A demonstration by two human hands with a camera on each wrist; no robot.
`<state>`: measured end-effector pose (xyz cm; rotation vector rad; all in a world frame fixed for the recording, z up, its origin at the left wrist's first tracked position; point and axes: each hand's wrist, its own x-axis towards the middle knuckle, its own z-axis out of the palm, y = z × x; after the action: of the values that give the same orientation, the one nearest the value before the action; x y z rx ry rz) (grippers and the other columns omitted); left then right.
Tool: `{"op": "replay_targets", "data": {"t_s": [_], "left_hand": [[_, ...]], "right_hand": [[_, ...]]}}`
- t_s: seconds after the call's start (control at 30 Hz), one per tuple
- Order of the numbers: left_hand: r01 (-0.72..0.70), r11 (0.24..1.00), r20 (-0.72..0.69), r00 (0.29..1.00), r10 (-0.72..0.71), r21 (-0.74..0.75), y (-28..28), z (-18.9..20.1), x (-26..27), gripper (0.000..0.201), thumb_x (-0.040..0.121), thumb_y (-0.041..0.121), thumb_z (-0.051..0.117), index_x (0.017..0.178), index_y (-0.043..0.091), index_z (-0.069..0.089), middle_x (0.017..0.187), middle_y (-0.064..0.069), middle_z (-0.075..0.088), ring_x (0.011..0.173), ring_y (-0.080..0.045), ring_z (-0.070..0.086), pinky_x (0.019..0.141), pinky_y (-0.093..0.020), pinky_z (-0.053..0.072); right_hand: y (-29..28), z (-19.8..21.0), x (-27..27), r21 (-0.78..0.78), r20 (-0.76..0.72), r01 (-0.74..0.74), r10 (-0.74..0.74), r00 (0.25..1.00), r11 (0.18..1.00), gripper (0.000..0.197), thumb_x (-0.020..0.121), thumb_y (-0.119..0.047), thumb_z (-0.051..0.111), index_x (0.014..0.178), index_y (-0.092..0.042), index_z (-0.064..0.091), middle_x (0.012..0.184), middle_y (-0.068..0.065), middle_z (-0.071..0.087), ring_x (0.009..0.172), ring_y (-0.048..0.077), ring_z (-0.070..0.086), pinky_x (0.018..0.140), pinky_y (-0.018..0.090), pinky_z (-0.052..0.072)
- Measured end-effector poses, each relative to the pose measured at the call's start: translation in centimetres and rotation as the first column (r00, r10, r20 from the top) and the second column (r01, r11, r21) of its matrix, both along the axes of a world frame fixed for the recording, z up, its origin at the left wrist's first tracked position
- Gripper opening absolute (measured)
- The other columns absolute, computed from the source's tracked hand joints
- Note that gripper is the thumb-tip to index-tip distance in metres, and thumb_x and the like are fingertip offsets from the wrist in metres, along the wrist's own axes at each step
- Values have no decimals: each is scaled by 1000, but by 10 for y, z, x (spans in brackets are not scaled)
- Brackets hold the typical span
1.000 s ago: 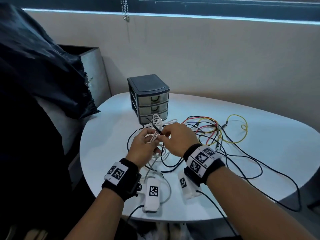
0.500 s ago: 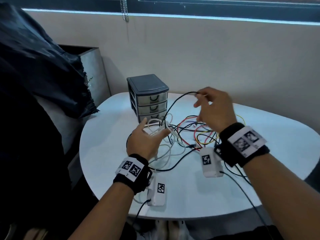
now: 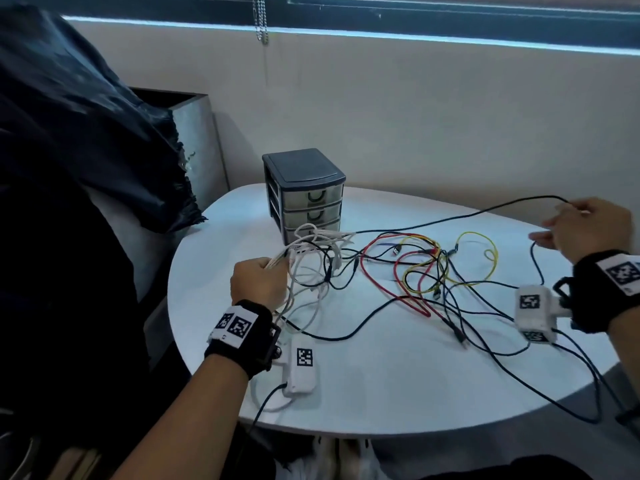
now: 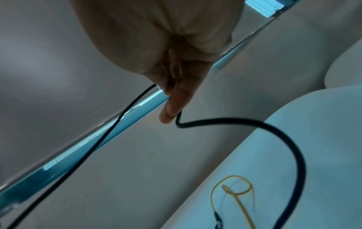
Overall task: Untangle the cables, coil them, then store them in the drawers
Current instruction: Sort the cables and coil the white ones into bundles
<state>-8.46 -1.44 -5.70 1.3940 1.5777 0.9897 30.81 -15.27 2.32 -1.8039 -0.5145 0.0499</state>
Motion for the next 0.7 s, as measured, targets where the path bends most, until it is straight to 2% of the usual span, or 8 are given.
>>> {"op": "replay_targets", "data": {"t_s": [0.17,0.27,0.33,0.4,0.5,0.6,0.63,0.7], "left_hand": [[62,996,89,994,-67,58,1,-3,5,38,88,35,70,61,11,56,45,6,37,50,-21,35,51,-24,31],[120,991,194,972,-131,67,-2,0,4,38,89,26,69,61,15,47,46,8,38,44,-16,31,43,-20,27],[176,984,303,937,-175,23,-5,3,1,37,91,18,63,62,17,40,53,8,55,42,-15,23,42,-21,17],[232,972,457,869,-189,-40,-5,7,-2,29,89,11,51,65,16,37,68,-2,72,41,-16,19,44,-27,13],[298,947,627,763,-157,-125,-2,7,-5,35,90,30,56,60,19,44,48,3,47,38,-11,24,40,-21,18],[360,930,526,805,-274,-67,4,3,-1,47,71,62,72,59,24,48,53,5,33,41,-11,24,41,-22,20],[366,930,450,838,-310,-40,4,3,3,43,68,60,77,60,24,56,58,0,38,42,-11,25,41,-21,21],[349,937,346,882,-319,-26,4,7,12,32,76,51,80,76,20,74,70,-7,45,44,-12,25,41,-20,23]], "right_hand": [[4,-3,1,-158,84,2,12,996,987,21,95,-20,46,75,-20,54,71,6,68,33,13,60,36,25,52],[8,4,15,-179,58,-38,49,997,983,19,94,-16,43,79,-12,54,77,15,66,36,11,60,33,23,49],[10,11,26,-201,-6,-69,69,998,977,18,95,-16,43,79,-15,51,81,15,63,42,7,63,37,20,49],[15,18,37,-202,-46,-73,65,997,977,15,90,-20,44,76,-20,49,83,14,61,44,6,63,38,18,48],[27,25,56,-198,-27,-58,53,998,978,9,79,-27,42,76,-22,49,87,13,61,48,10,66,44,21,53],[43,30,73,-255,7,-75,79,997,964,10,71,-33,44,73,-25,49,80,9,62,70,27,69,75,45,61],[49,34,64,-248,5,-95,99,995,964,10,70,-33,45,72,-25,50,77,10,63,74,33,70,79,51,60],[58,51,28,-227,23,-164,173,985,960,9,78,-29,50,72,-23,53,71,13,65,61,33,70,69,53,60]]}}
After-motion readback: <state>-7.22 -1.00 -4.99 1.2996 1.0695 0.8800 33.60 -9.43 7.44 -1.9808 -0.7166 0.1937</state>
